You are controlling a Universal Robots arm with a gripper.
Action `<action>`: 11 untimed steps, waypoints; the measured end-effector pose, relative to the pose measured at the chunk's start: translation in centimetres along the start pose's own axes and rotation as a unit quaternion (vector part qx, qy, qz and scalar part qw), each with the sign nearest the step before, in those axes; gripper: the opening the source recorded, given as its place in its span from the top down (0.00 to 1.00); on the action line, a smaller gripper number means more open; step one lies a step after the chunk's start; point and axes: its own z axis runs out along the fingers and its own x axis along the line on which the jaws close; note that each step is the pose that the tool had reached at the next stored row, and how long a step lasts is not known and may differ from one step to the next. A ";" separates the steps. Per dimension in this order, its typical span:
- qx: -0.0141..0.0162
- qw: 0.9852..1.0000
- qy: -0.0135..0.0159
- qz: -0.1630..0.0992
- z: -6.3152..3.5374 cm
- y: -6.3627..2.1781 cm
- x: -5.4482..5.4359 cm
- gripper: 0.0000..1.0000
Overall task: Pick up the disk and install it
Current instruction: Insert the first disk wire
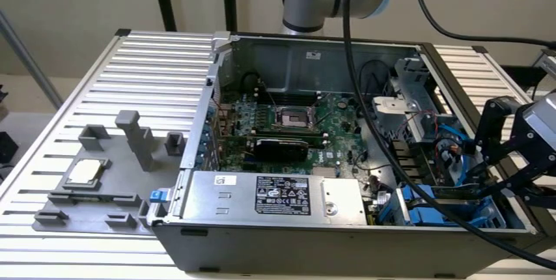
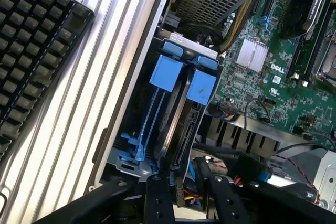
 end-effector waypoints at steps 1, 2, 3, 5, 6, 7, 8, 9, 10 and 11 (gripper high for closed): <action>0.000 1.000 0.000 -0.003 0.00 -0.01 0.0 0.67; -0.001 1.000 0.000 -0.005 0.00 -0.02 0.0 0.67; -0.001 1.000 0.000 -0.008 0.00 -0.02 0.0 0.69; -0.002 1.000 -0.001 -0.013 -0.01 -0.04 0.0 0.76; -0.002 1.000 -0.001 -0.015 -0.01 -0.04 0.0 0.76; -0.002 1.000 -0.001 -0.016 -0.01 -0.04 0.0 0.76; -0.002 1.000 0.000 -0.017 -0.01 -0.04 0.0 0.76; -0.002 1.000 0.000 -0.017 -0.01 -0.04 0.1 0.79; -0.002 1.000 0.000 -0.017 -0.01 -0.05 0.1 0.79; -0.001 1.000 0.000 -0.017 0.00 -0.05 0.1 0.84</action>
